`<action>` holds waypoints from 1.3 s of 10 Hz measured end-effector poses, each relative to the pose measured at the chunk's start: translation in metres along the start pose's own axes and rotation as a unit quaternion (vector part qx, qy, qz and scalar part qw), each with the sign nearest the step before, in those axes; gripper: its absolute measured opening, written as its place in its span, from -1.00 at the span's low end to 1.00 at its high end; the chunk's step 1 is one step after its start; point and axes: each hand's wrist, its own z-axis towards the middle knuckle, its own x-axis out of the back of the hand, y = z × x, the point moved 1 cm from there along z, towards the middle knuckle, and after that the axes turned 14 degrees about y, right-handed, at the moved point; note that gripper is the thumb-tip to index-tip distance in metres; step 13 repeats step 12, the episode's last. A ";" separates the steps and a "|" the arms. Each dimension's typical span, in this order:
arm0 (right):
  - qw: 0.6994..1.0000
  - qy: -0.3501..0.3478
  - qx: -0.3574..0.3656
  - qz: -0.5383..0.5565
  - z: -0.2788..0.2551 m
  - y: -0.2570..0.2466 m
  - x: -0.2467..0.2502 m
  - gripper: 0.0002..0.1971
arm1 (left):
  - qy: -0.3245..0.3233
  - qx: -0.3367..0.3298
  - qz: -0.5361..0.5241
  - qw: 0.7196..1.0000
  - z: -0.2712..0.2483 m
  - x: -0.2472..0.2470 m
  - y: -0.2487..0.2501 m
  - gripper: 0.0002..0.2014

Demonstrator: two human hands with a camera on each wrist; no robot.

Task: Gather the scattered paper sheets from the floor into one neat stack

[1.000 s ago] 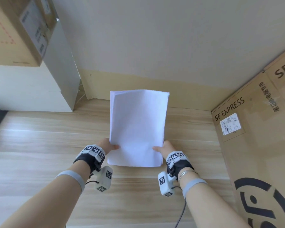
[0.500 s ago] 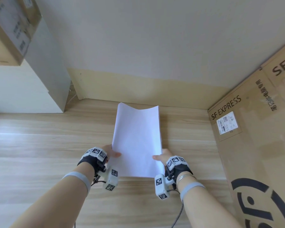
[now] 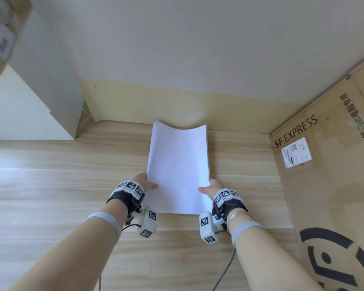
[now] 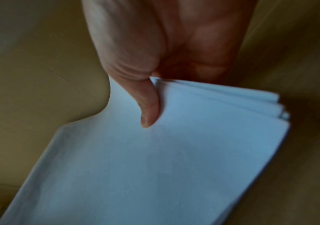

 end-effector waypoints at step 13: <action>0.989 0.118 0.073 -0.046 -0.003 -0.004 0.015 -0.61 | 0.159 -0.024 0.044 0.986 -0.032 0.014 0.011 -0.62</action>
